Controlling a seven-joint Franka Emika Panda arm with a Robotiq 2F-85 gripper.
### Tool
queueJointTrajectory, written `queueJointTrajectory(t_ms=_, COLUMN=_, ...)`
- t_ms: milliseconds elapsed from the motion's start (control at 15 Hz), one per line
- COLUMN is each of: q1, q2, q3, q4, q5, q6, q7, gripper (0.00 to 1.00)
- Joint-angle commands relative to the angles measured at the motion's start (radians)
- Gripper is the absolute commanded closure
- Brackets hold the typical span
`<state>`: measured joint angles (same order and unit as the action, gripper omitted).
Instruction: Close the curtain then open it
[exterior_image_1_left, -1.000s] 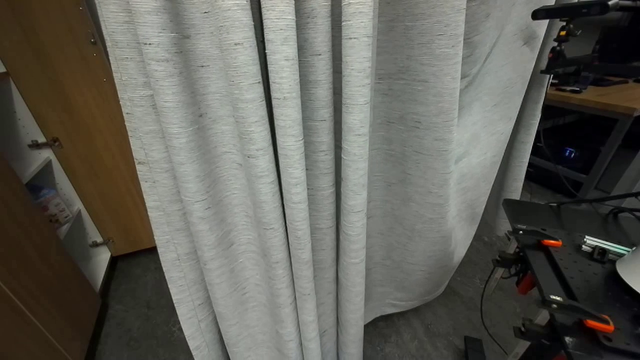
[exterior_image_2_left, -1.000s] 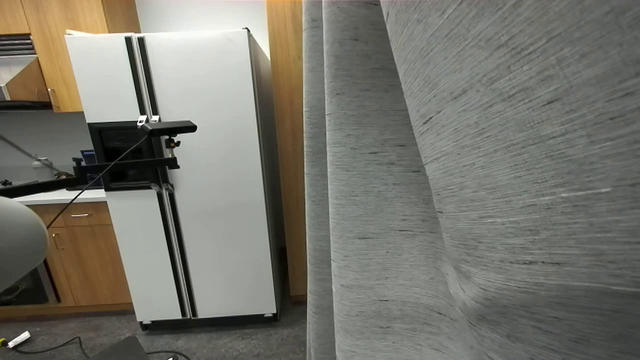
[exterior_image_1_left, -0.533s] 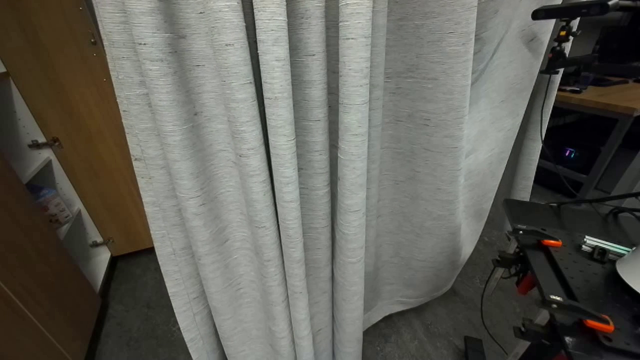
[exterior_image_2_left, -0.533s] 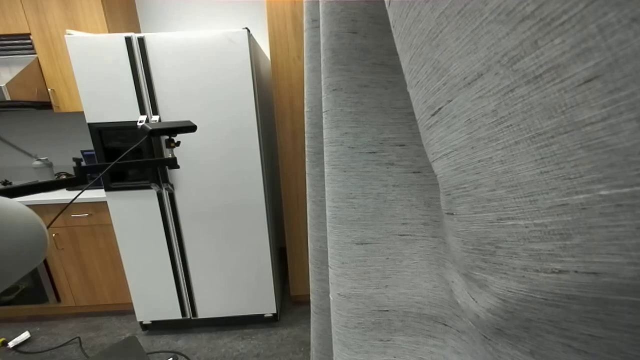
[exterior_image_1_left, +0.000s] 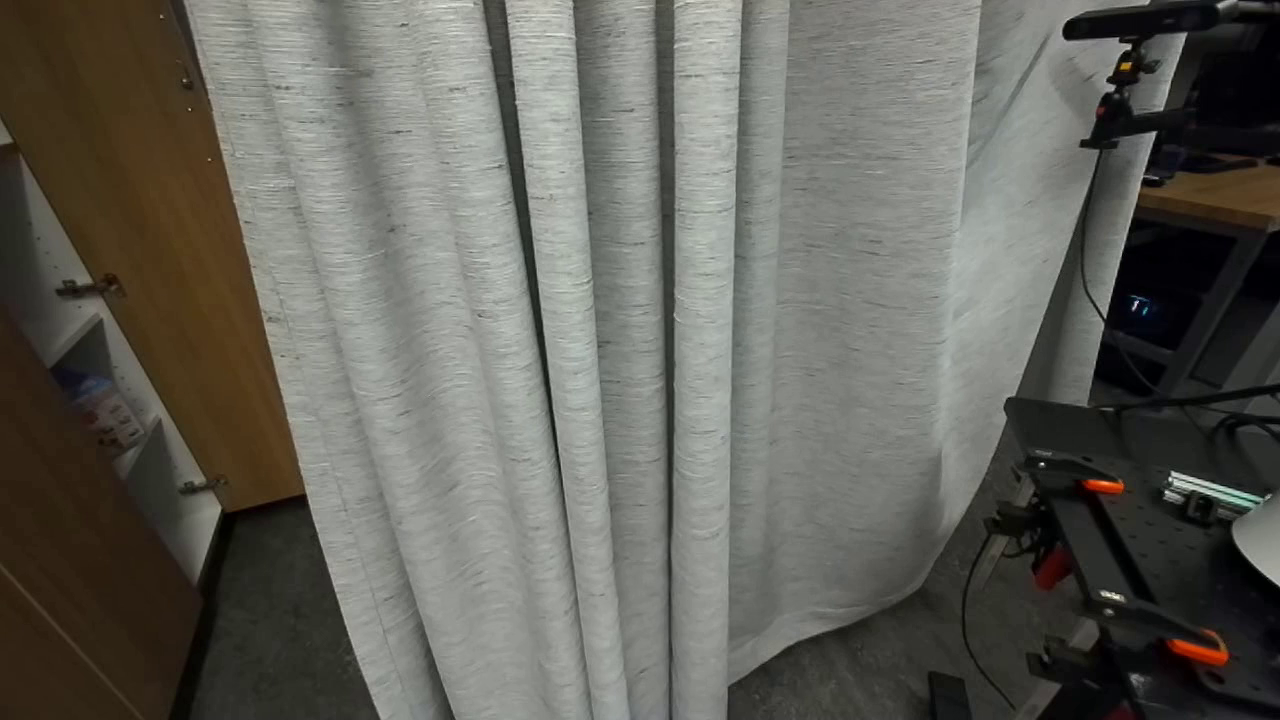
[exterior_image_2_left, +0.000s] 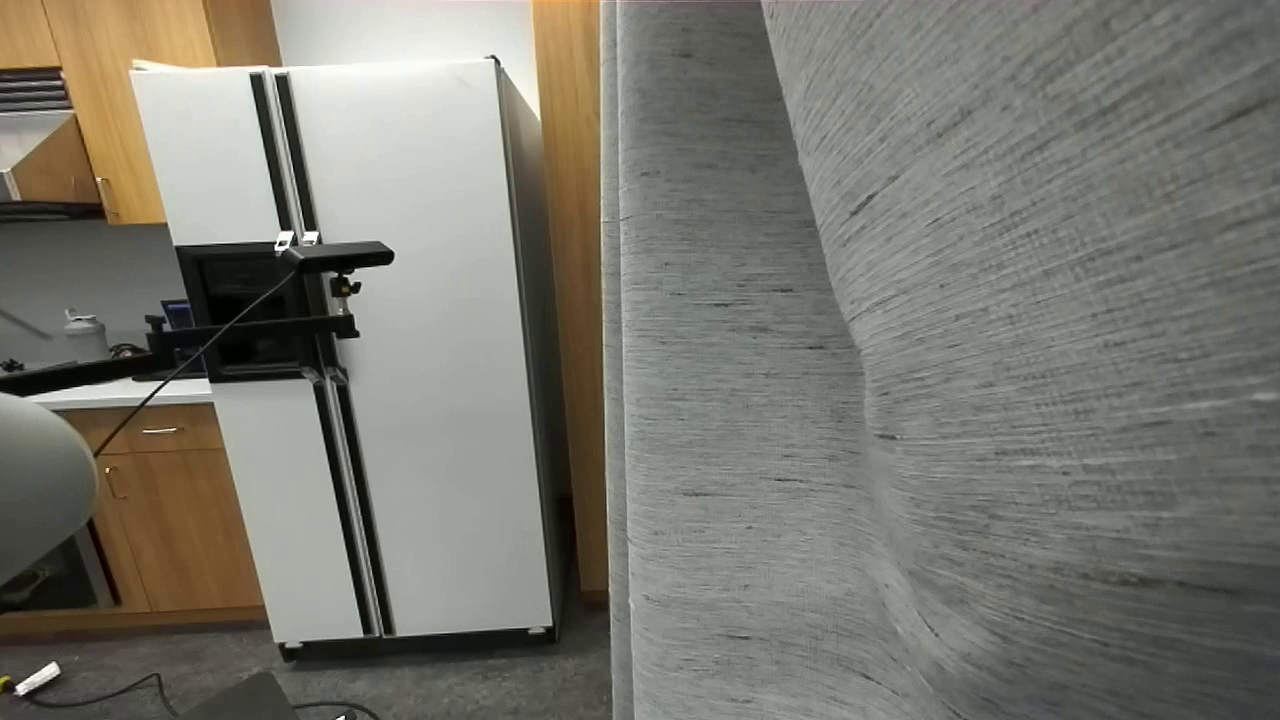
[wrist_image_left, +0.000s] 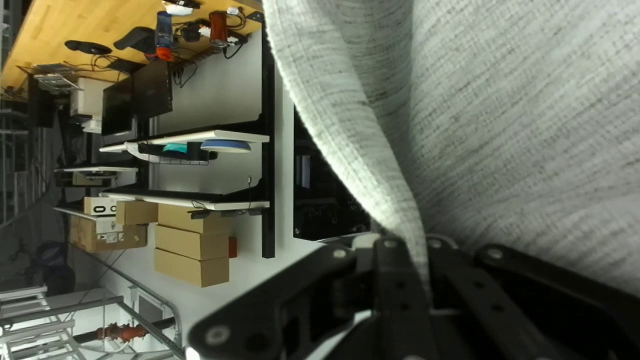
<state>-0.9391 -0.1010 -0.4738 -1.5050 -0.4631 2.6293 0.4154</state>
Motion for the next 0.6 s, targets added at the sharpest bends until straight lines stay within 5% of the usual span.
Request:
queueJointTrajectory(t_ms=0, q1=-0.017, q2=0.06, q3=-0.019, q4=0.109, q5=0.007, q6=-0.013, q7=0.041, gripper=1.0)
queueJointTrajectory(t_ms=533, q1=-0.027, q2=0.09, q3=-0.068, q4=0.111, q5=0.019, q6=-0.014, q7=-0.002, gripper=1.0)
